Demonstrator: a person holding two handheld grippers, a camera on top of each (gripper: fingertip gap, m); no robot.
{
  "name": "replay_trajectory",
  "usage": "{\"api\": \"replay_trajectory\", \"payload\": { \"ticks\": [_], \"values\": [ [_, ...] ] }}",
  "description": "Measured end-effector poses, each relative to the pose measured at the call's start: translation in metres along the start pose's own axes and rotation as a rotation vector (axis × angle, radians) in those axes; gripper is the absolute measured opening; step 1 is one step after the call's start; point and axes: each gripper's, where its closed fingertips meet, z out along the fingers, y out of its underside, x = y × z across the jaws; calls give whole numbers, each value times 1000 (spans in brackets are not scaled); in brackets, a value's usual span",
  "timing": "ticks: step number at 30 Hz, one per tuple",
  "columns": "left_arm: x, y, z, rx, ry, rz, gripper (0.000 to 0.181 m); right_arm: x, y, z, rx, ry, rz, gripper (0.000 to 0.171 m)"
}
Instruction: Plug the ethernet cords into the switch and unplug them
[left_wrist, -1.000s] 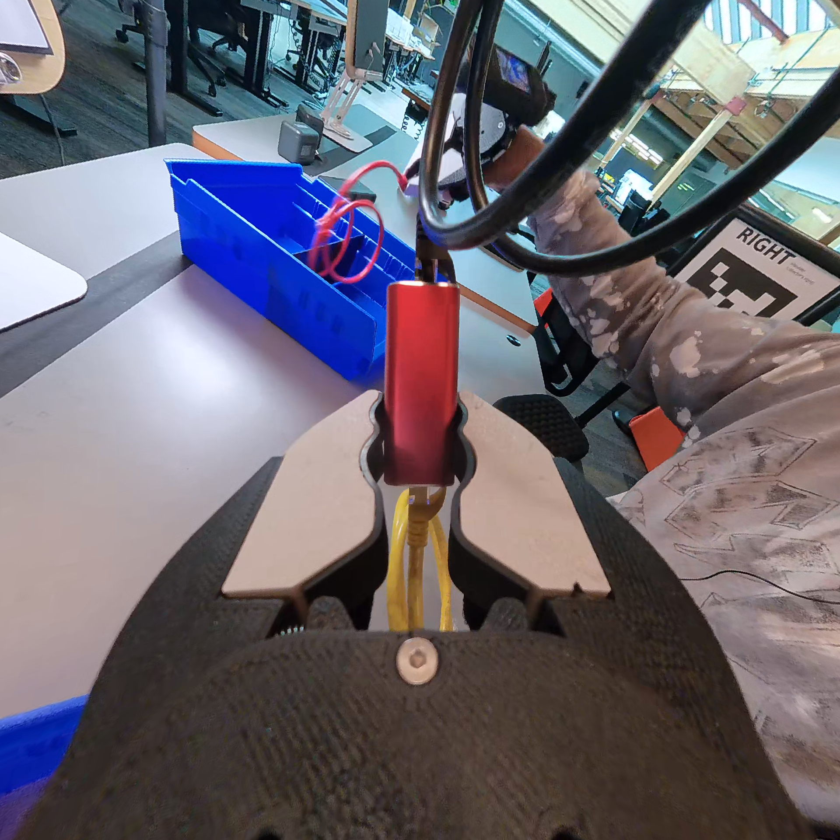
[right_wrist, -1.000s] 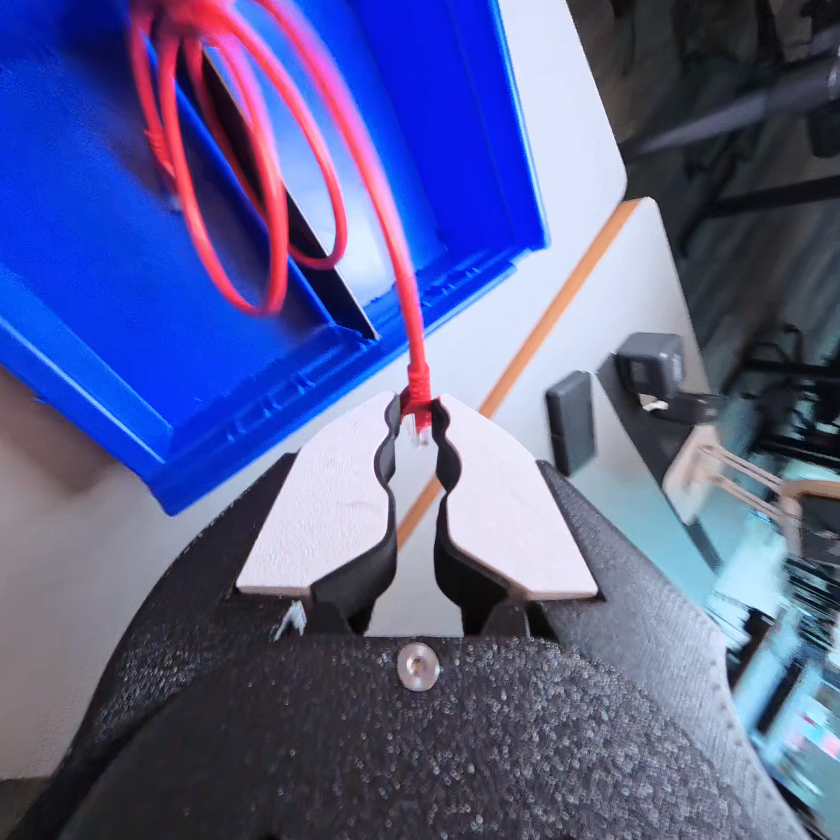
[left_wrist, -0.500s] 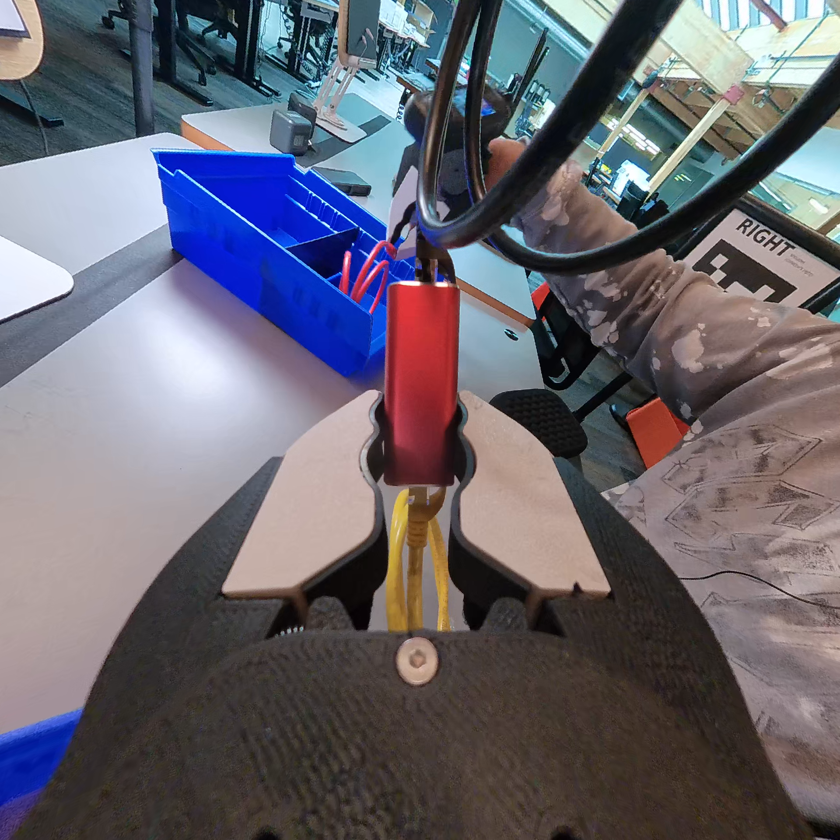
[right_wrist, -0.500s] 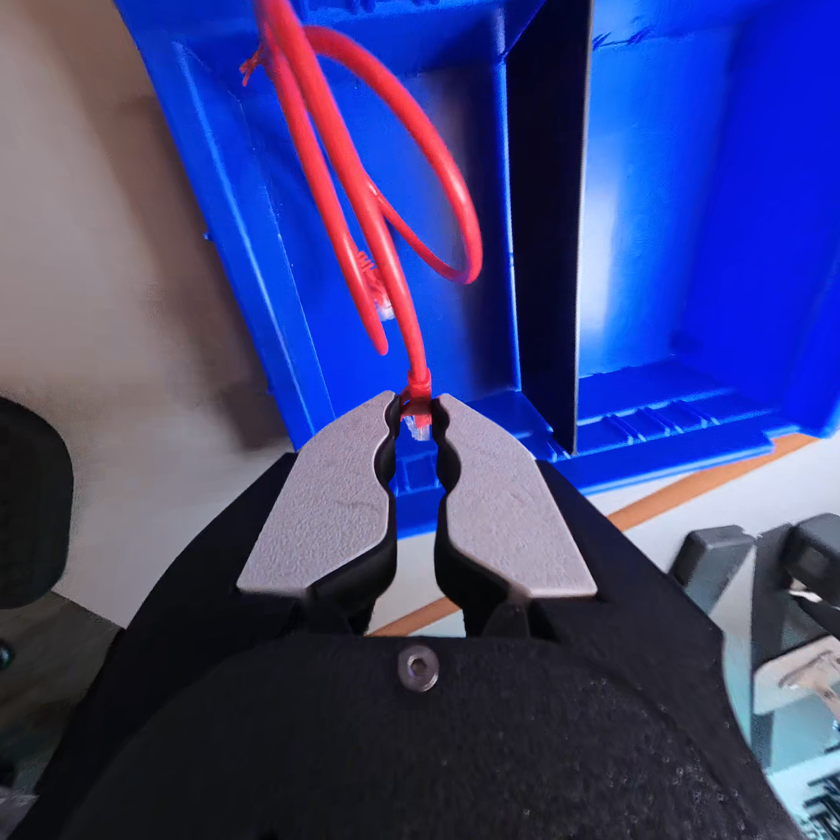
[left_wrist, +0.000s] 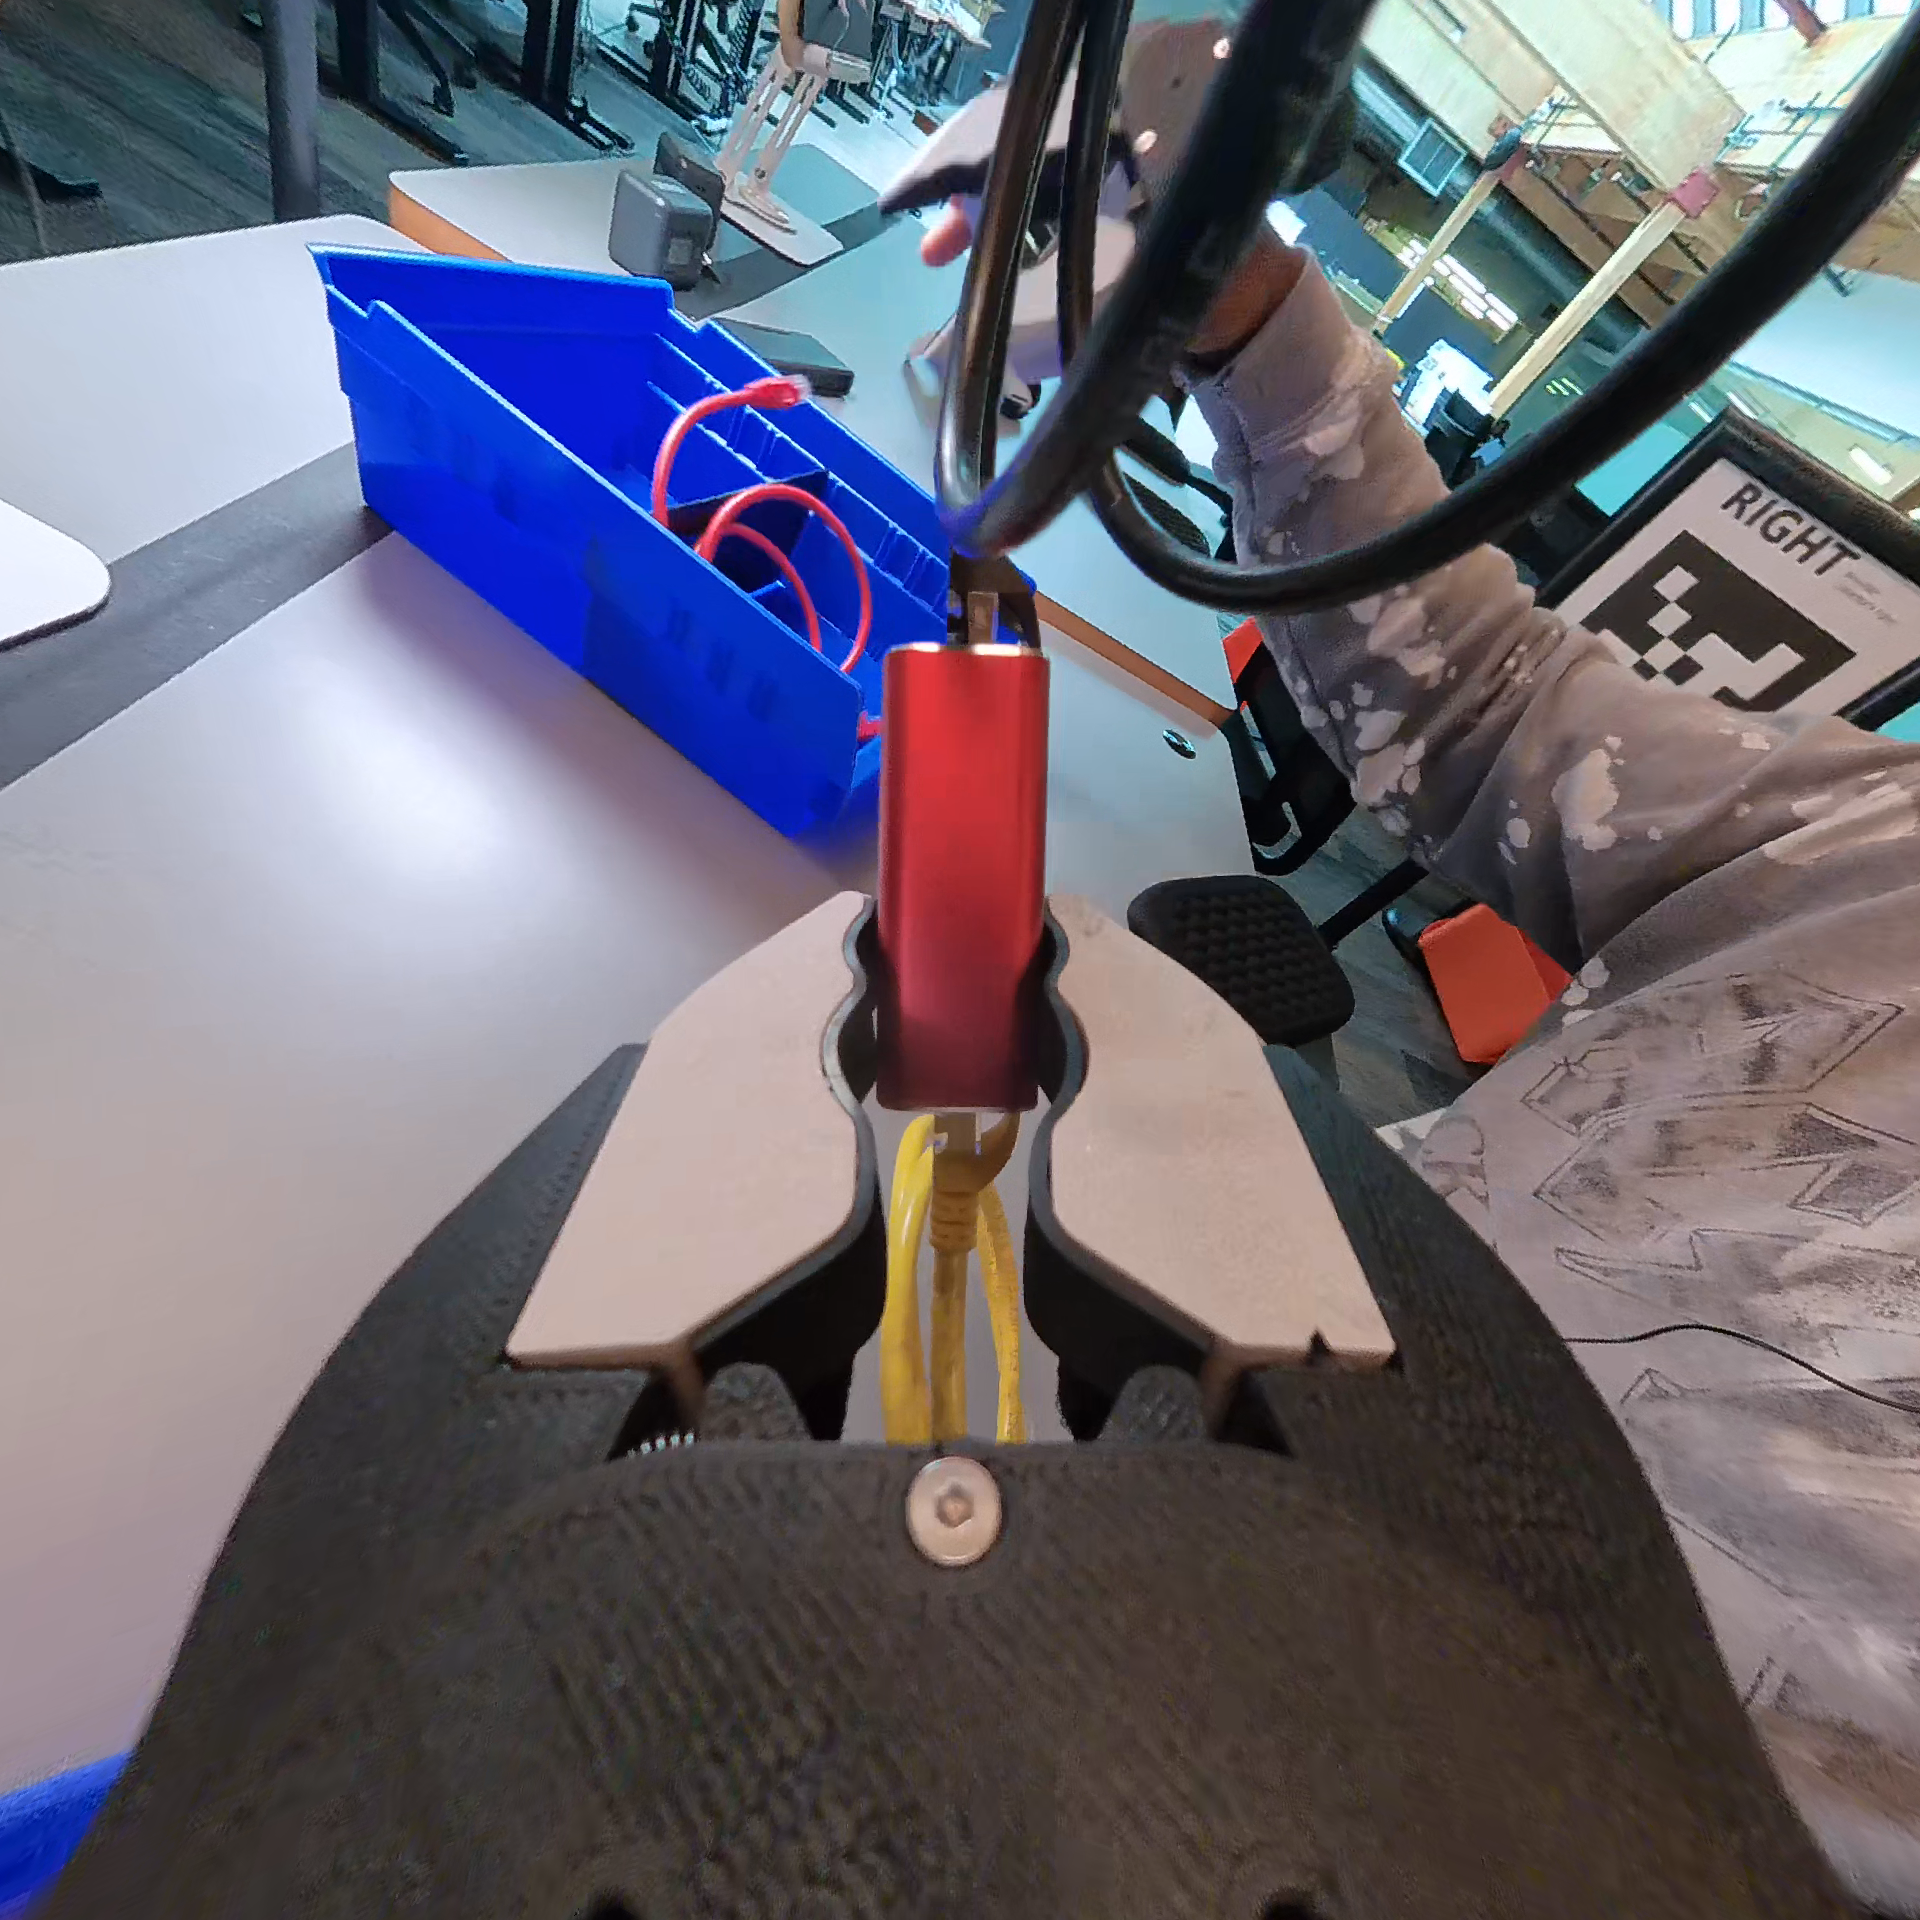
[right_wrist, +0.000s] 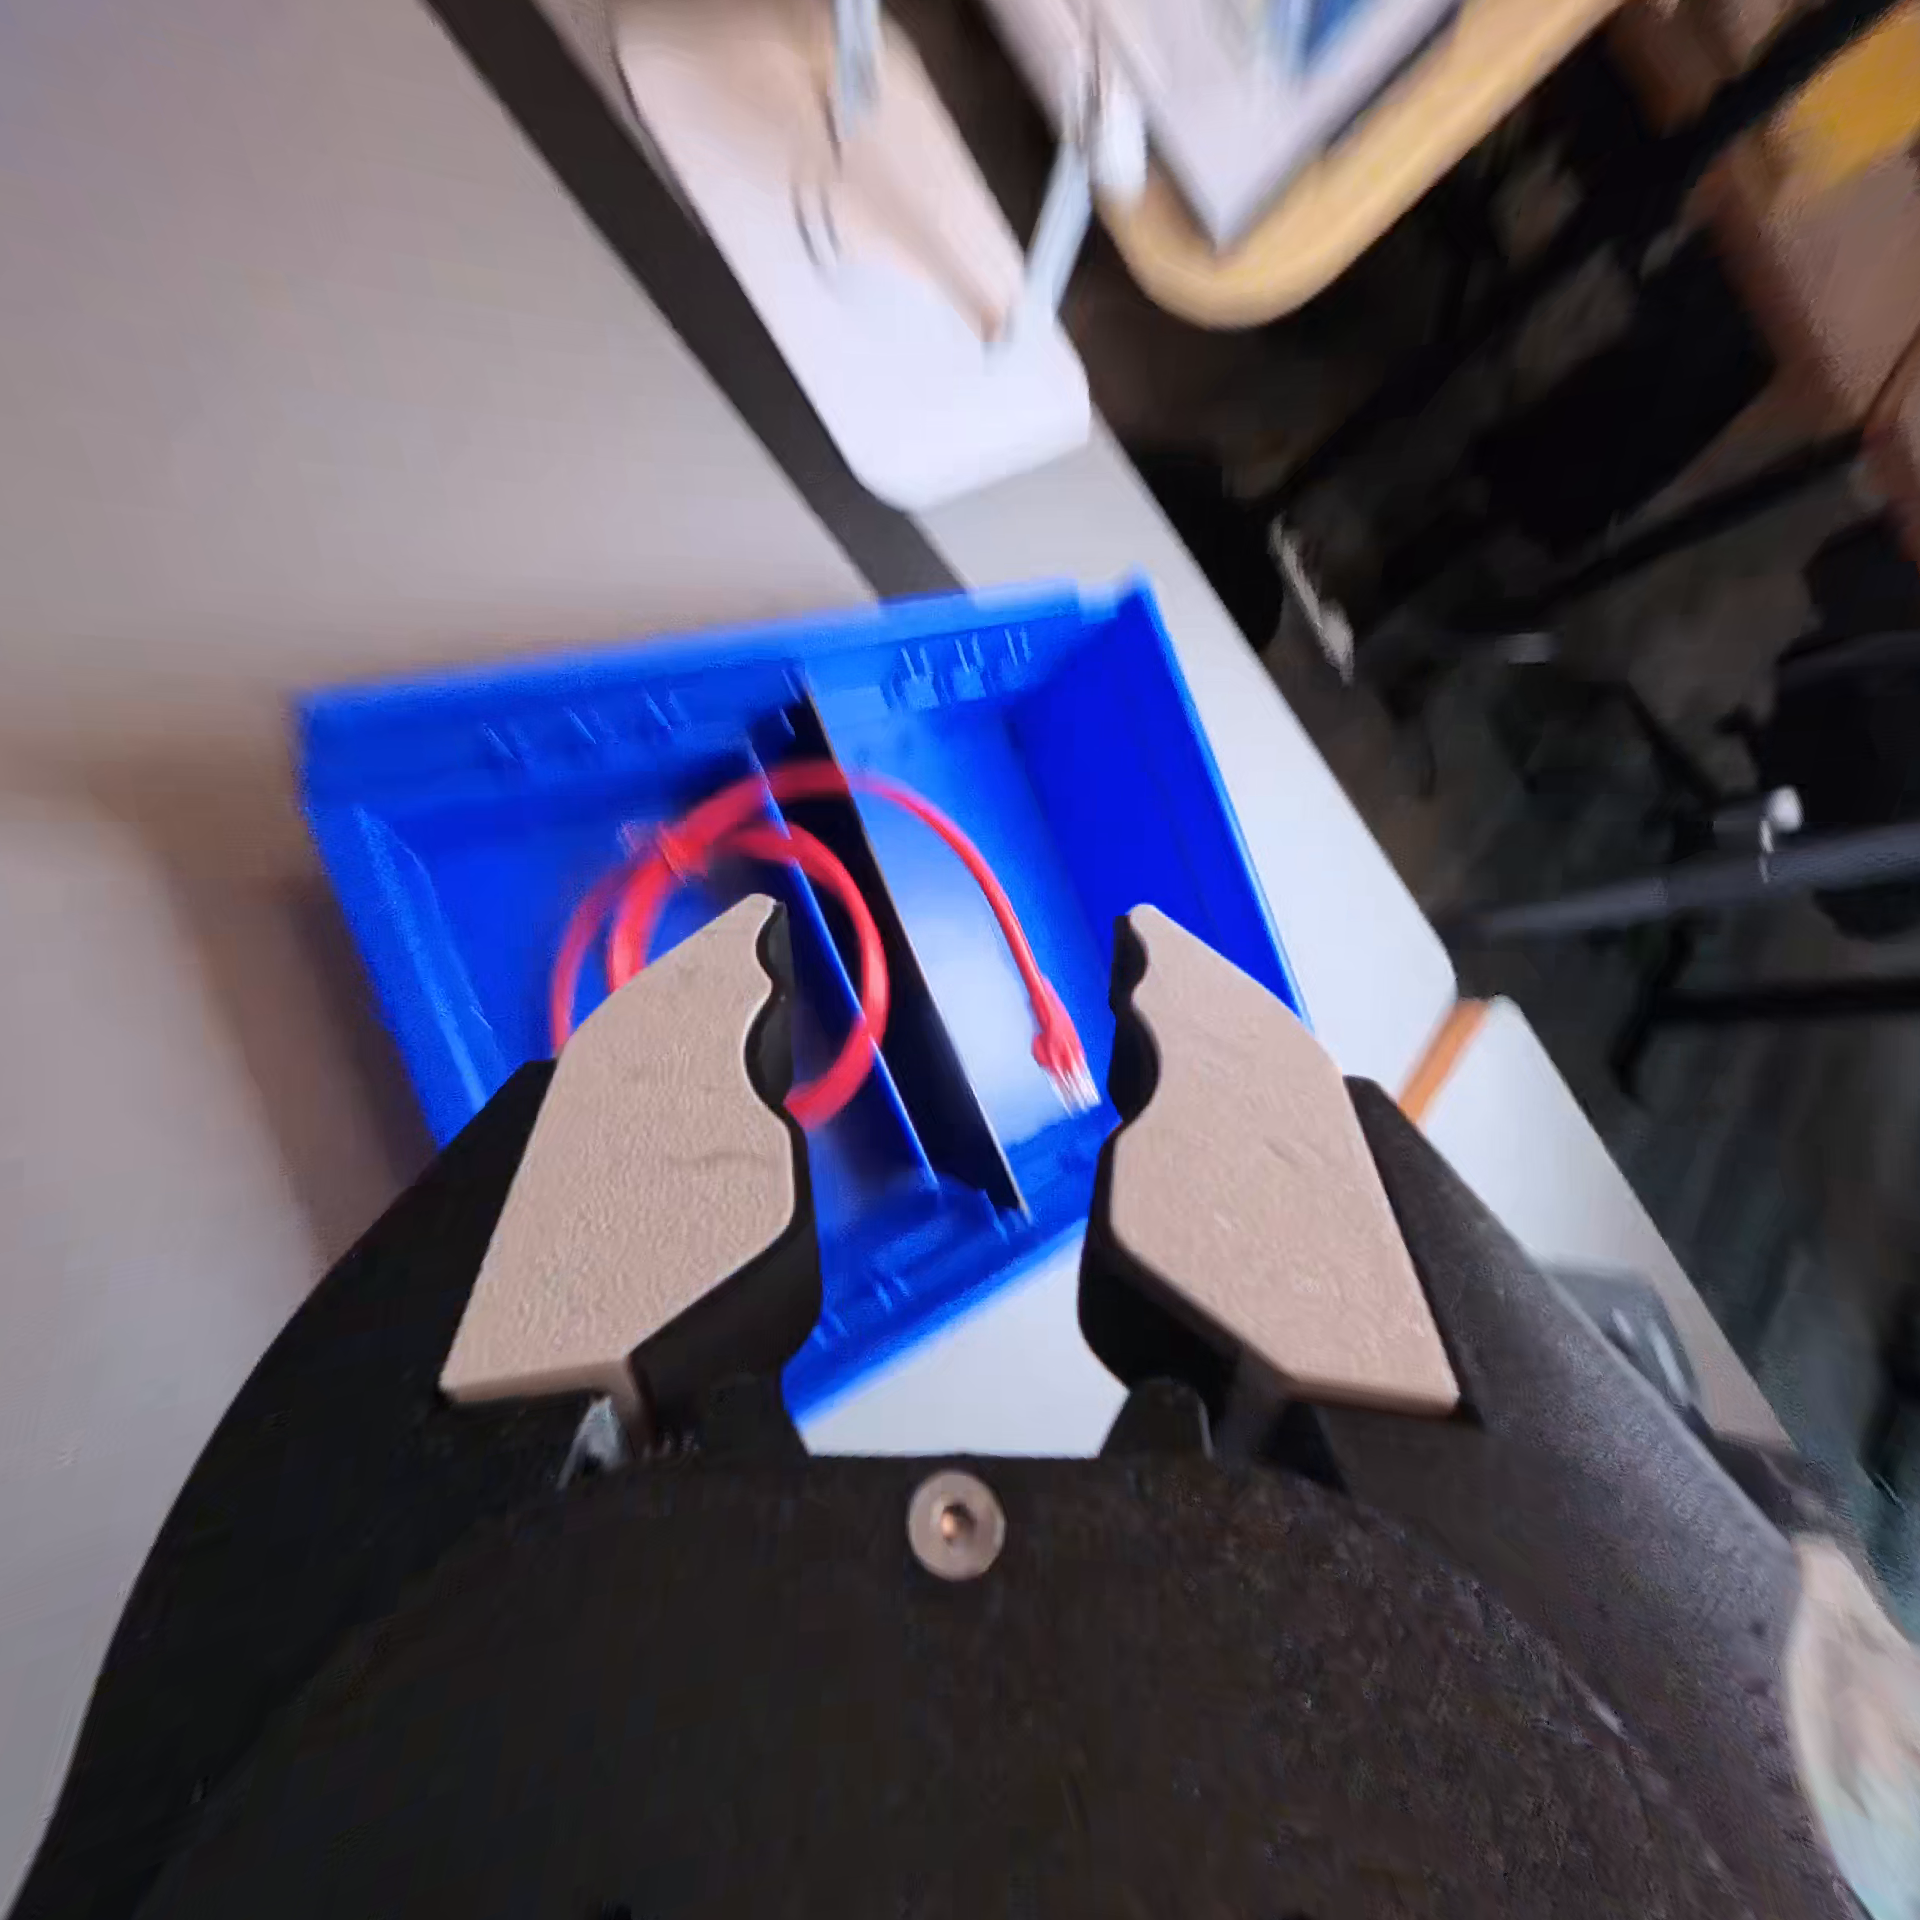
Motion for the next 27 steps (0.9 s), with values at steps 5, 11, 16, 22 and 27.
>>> {"api": "replay_trajectory", "payload": {
  "ticks": [5, 11, 16, 22, 27],
  "values": [
    [11, 7, 15, -54, 35, 20, 27, -110, -98, -20, 474, -355, 86, 49],
    [28, 20, 30, -142, 78, 57, 27, -222, -151, 2, 707, -811, 221, 42],
    [30, 35, 38, -230, 89, 71, 27, -239, -162, 7, 761, -955, 219, 19],
    [26, 44, 40, -278, 100, 70, 27, -244, -146, 11, 700, -974, 159, 17],
    [27, 39, 42, -260, 75, 112, 27, -243, -142, 6, 717, -976, 154, 15]
  ]
}}
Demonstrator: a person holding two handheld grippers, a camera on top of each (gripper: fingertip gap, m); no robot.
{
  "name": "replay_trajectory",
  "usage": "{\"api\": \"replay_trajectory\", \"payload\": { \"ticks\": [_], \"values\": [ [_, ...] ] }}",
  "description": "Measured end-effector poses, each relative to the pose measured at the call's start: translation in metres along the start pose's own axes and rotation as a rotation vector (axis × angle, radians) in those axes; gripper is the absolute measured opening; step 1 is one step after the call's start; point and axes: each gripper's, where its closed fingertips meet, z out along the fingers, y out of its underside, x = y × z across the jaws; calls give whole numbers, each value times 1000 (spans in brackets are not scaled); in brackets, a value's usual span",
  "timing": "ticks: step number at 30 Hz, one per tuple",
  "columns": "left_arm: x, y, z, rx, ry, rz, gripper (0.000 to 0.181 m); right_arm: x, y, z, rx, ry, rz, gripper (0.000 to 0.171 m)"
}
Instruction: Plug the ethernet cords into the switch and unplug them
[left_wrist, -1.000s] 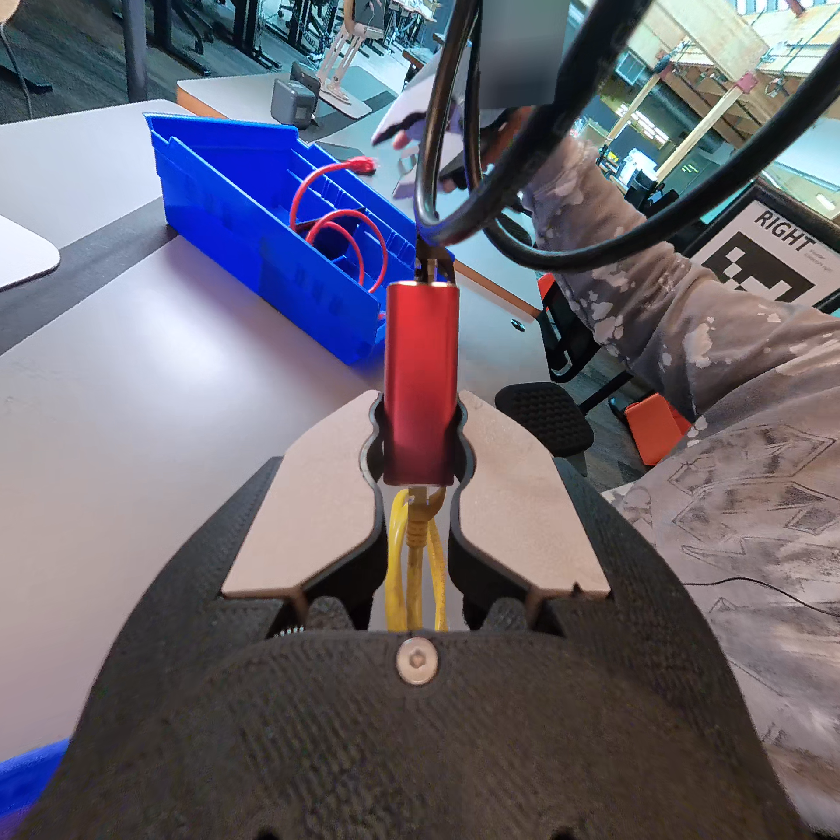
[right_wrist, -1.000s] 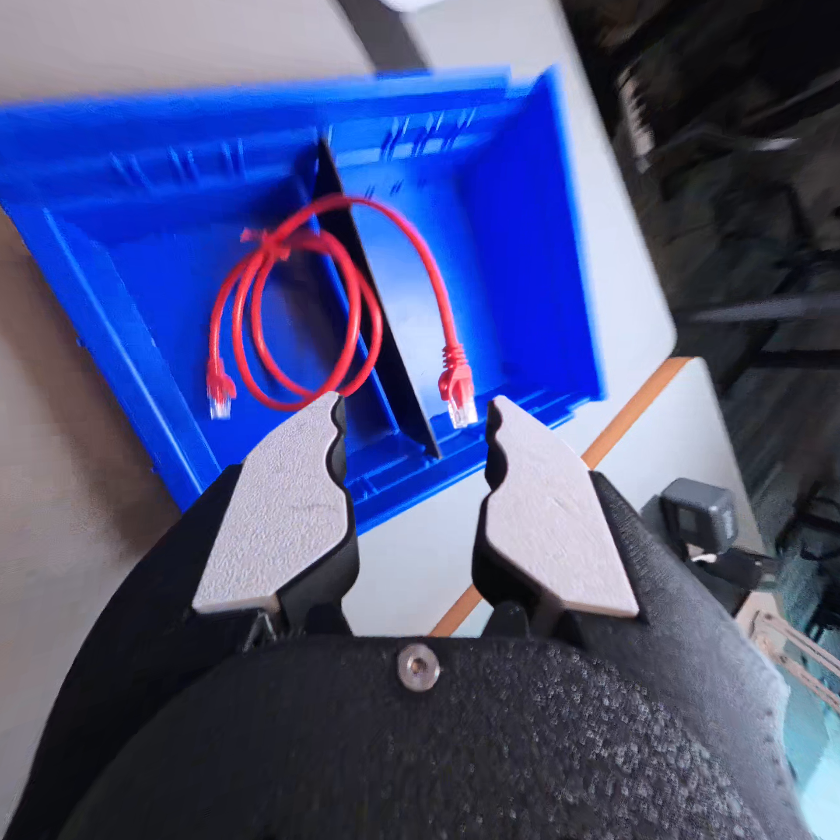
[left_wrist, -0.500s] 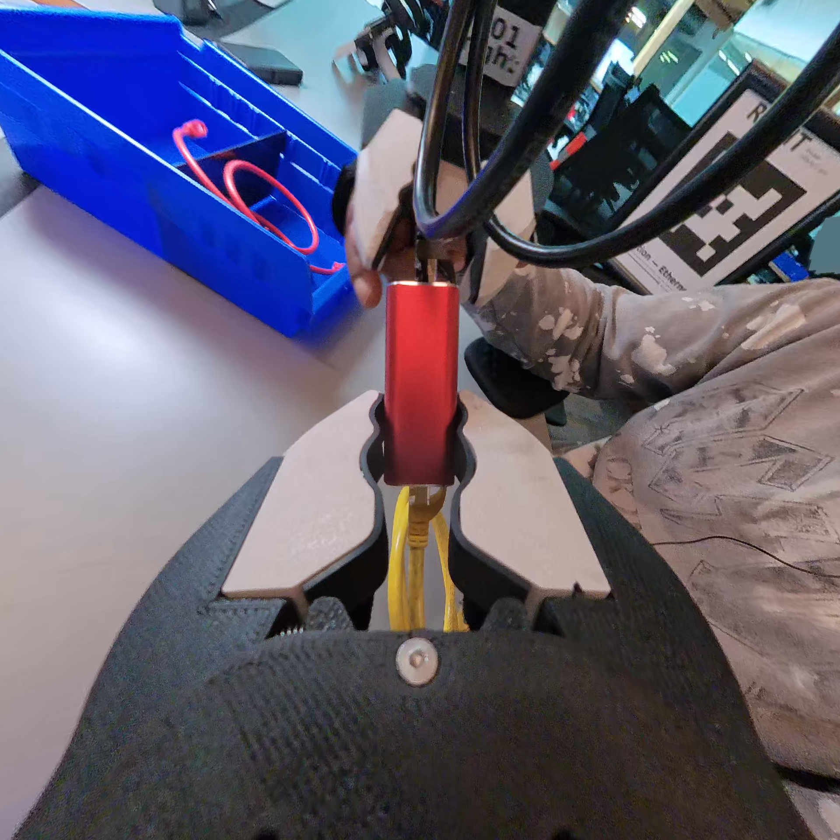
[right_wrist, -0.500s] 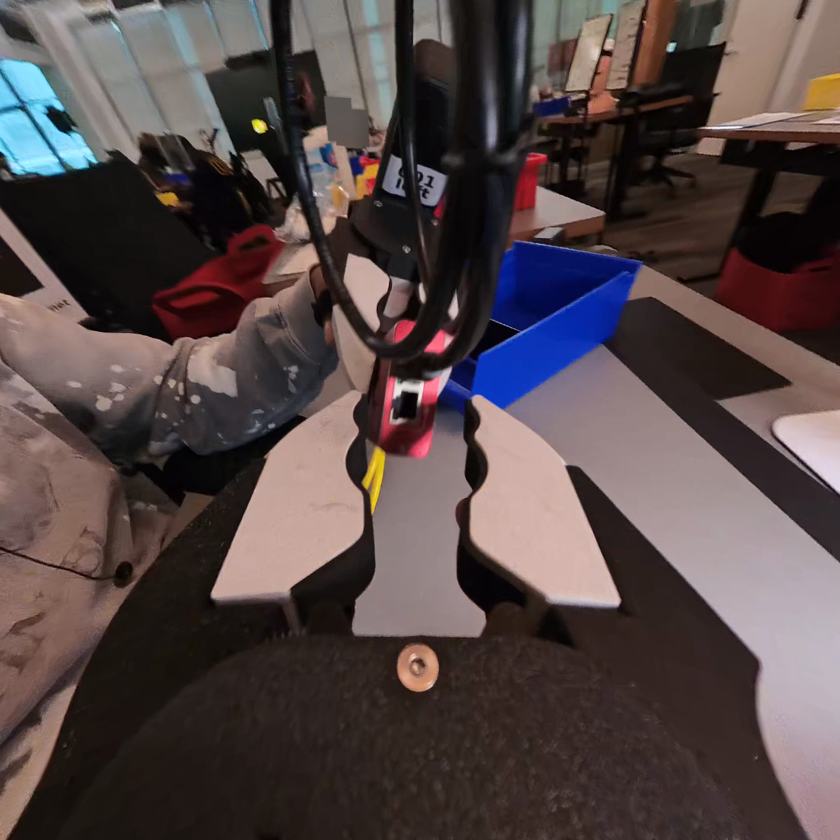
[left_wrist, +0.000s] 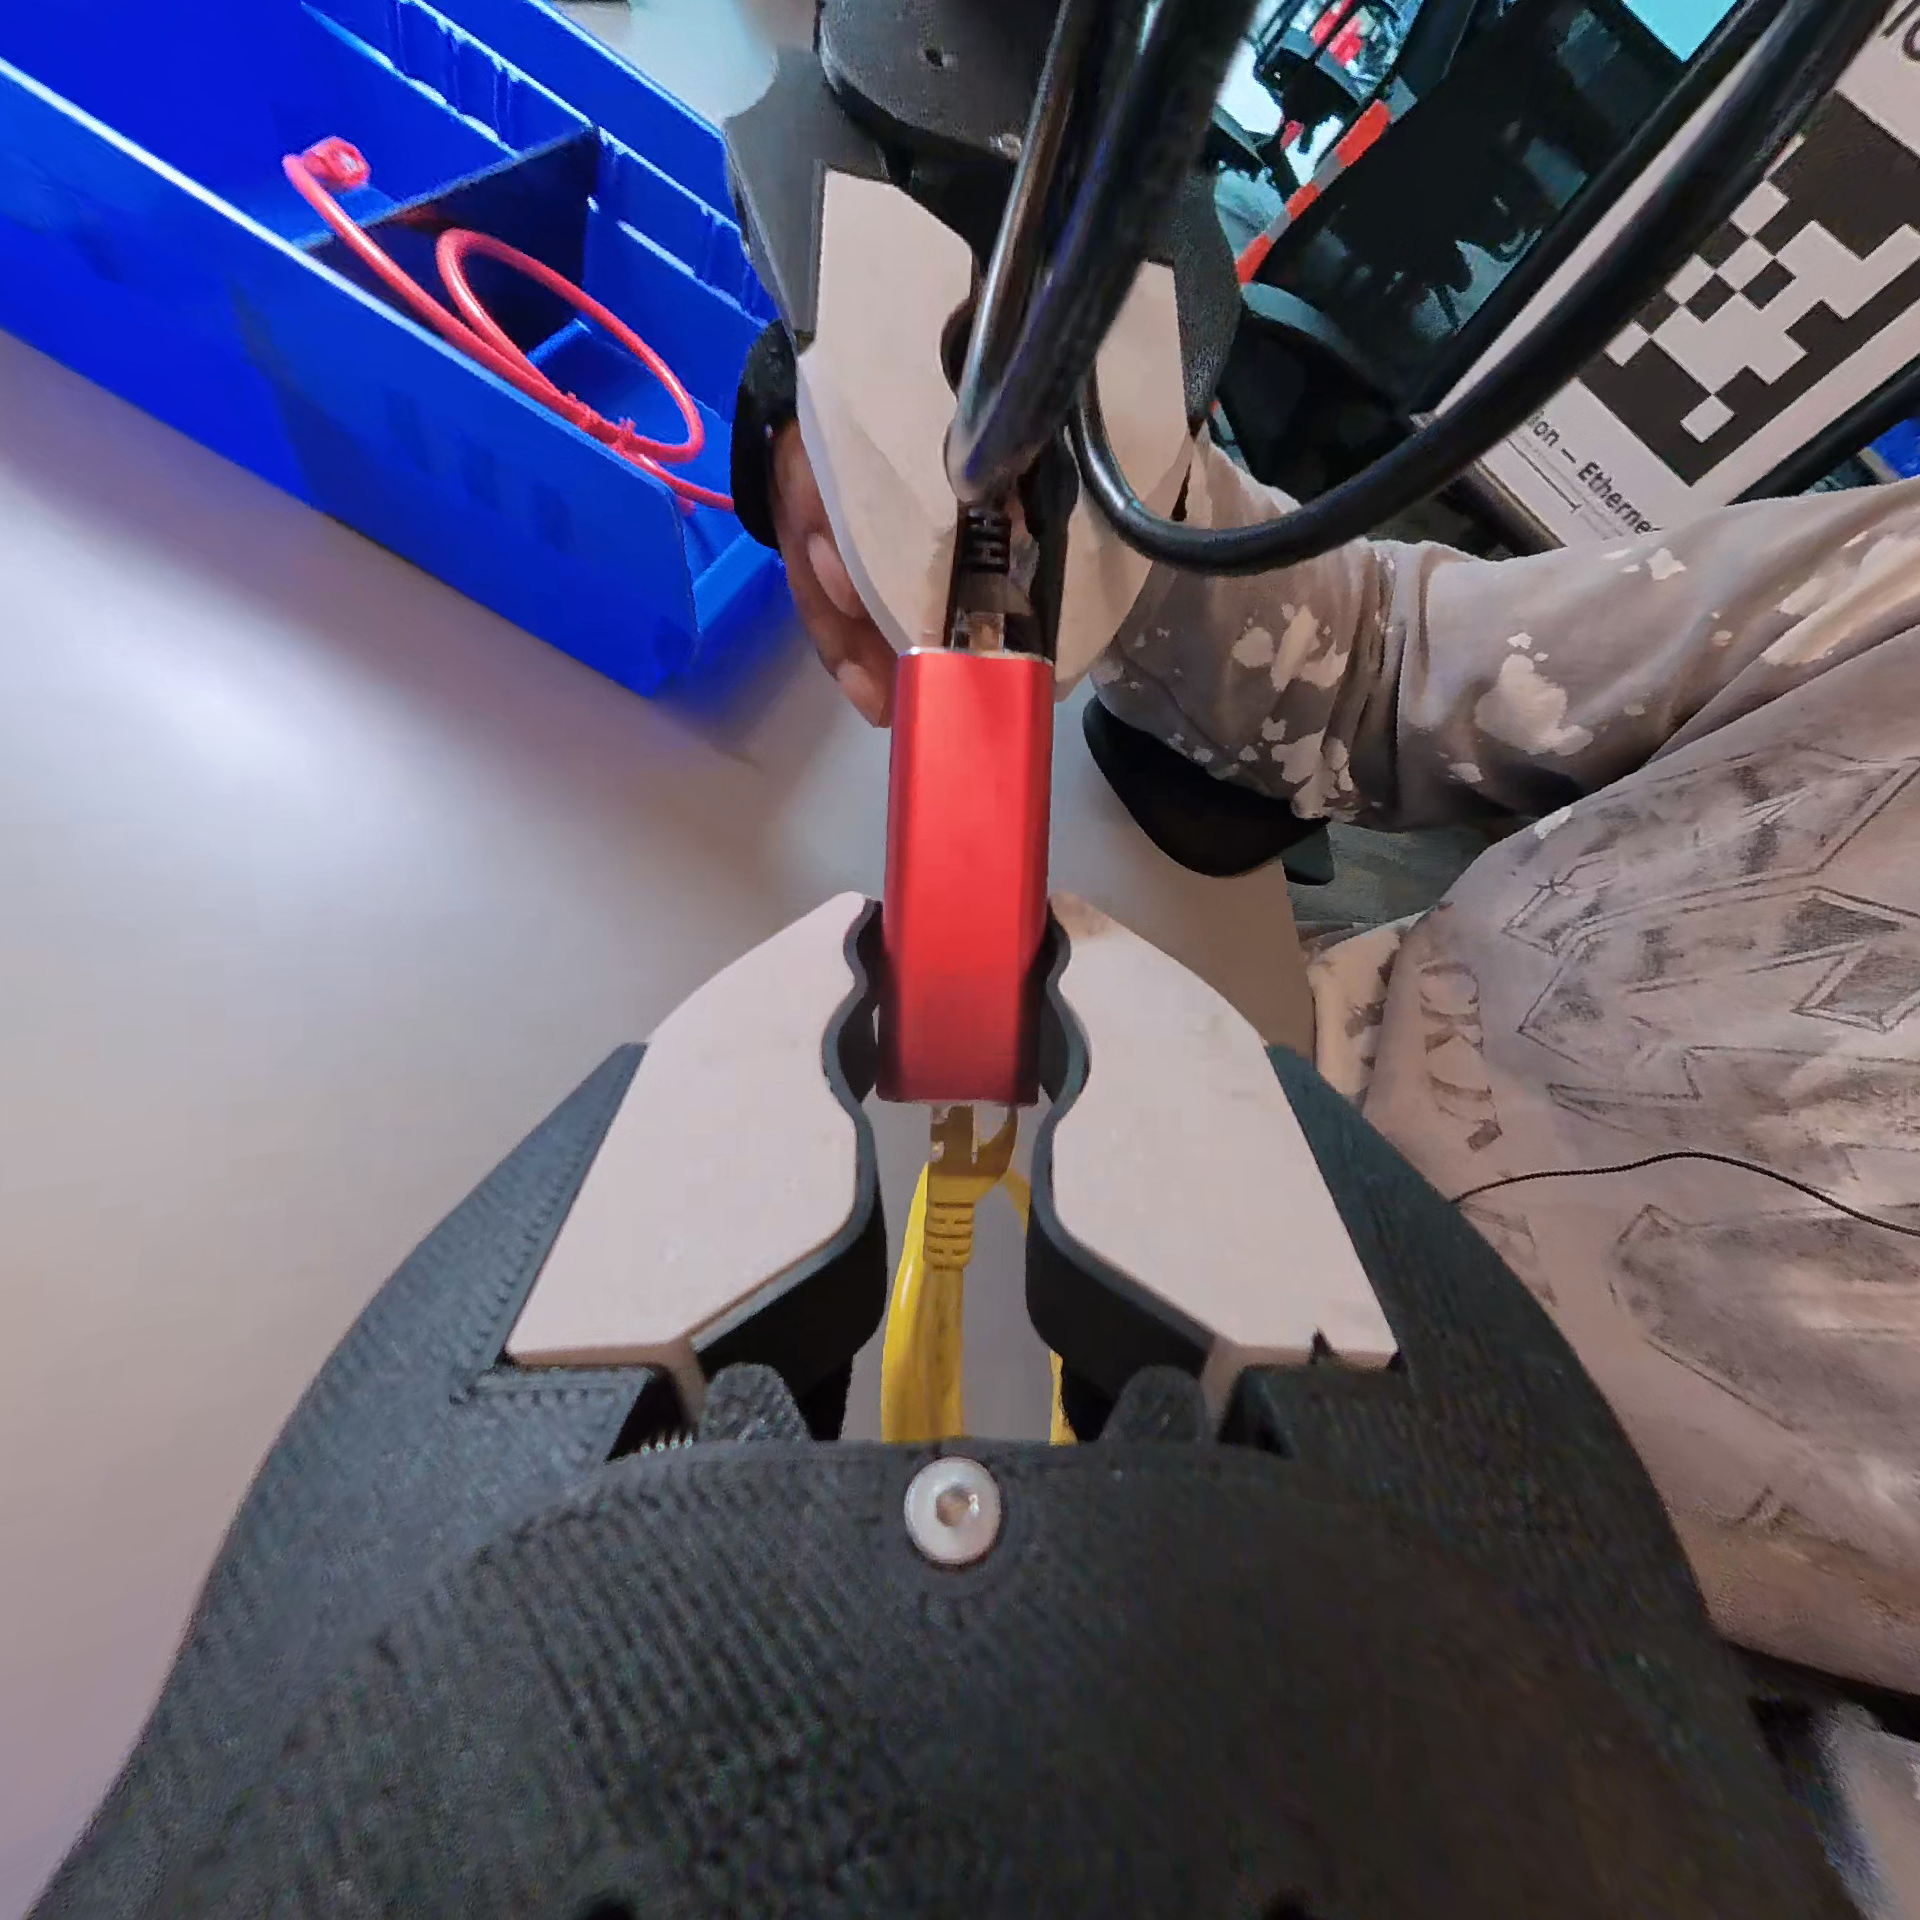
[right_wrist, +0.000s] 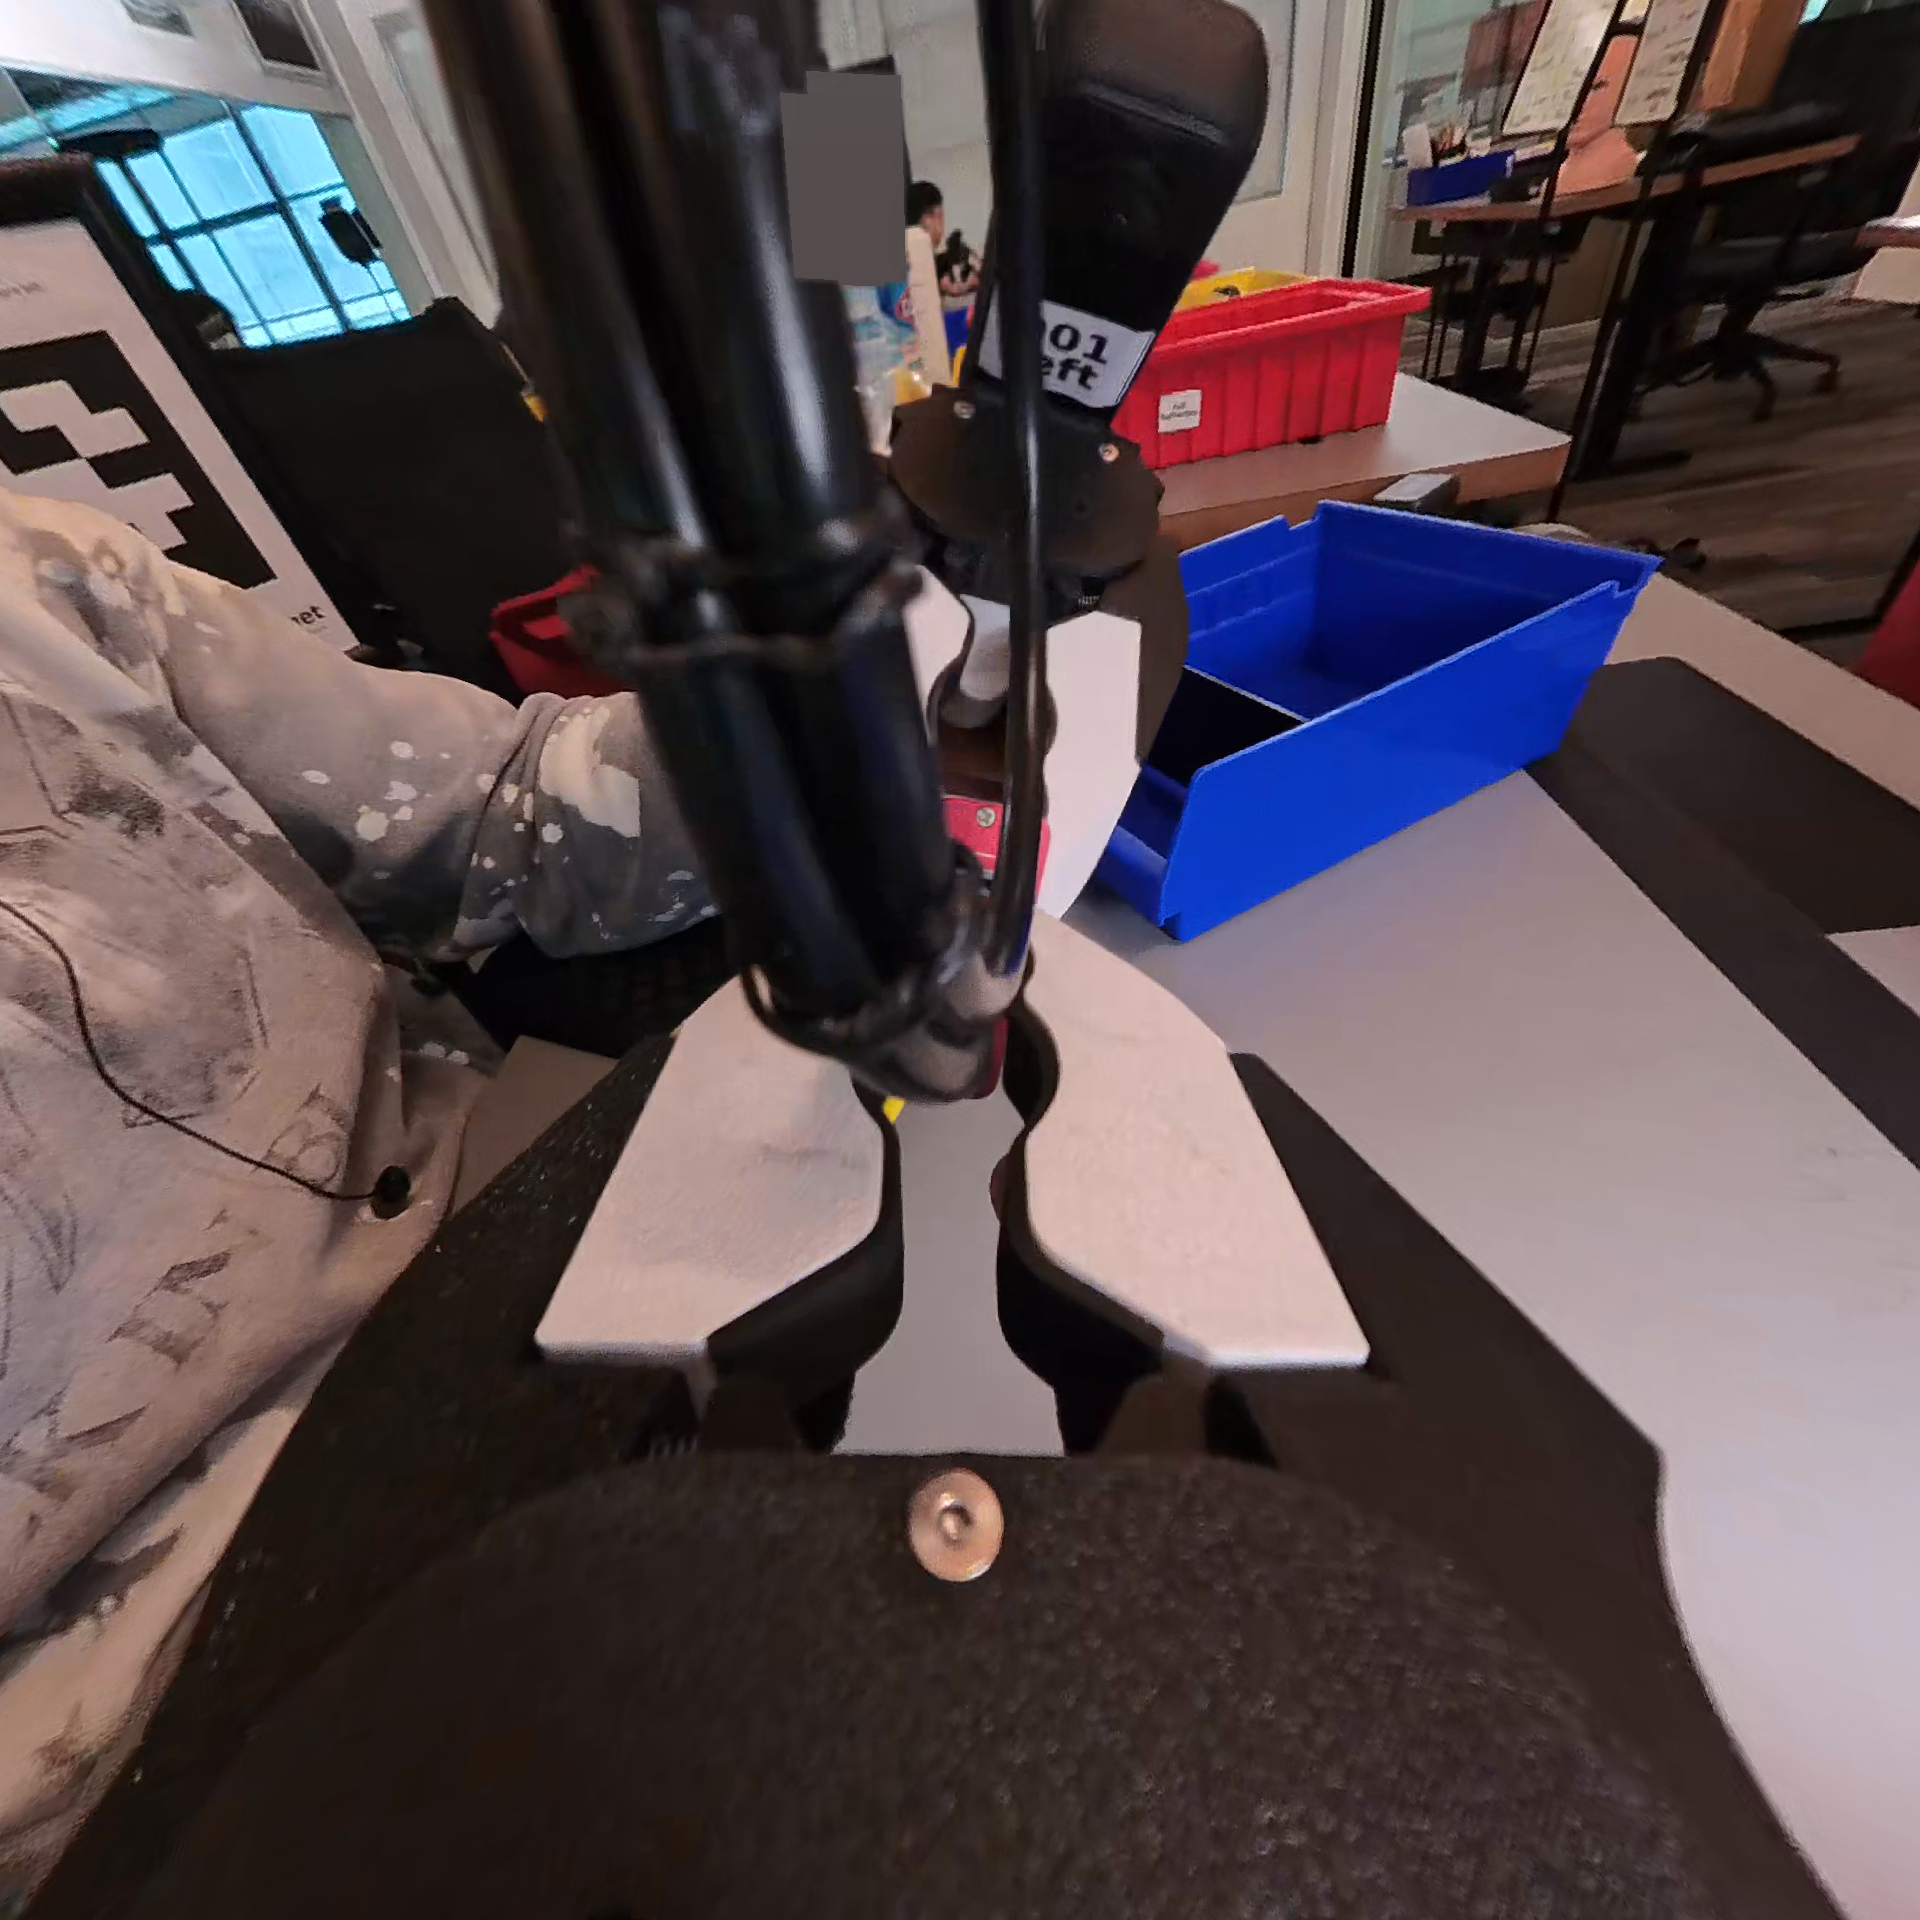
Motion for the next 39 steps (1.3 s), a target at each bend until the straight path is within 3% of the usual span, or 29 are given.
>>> {"api": "replay_trajectory", "payload": {
  "ticks": [9, 17, 20, 24, 28, 30, 33, 35, 39],
  "values": [
    [1, -23, -20, 106, -112, 85, 29, -1, -18, 2, 148, 29, 0, 13],
    [-7, -55, -59, 313, -307, 137, 35, 15, -29, -10, 78, 242, -108, 13],
    [19, -53, -48, 274, -198, 188, 31, 22, -38, -22, 92, 313, -129, 13],
    [54, -35, 19, 150, 106, 163, 33, 28, -51, -38, 126, 390, -159, 14],
    [51, -49, 104, 375, 268, 8, 40, 26, -63, -47, 154, 432, -190, 13],
    [32, -67, 114, 569, 270, -95, 47, 22, -71, -50, 175, 447, -203, 13],
    [1, -103, 69, 927, 228, -151, 54, 14, -81, -55, 203, 461, -230, 13],
    [-10, -113, 39, 1031, 159, -87, 53, 11, -89, -59, 257, 452, -223, 14],
    [-10, -128, 5, 1142, 192, -54, 49, 7, -100, -63, 425, 322, -104, 14]
  ]
}}
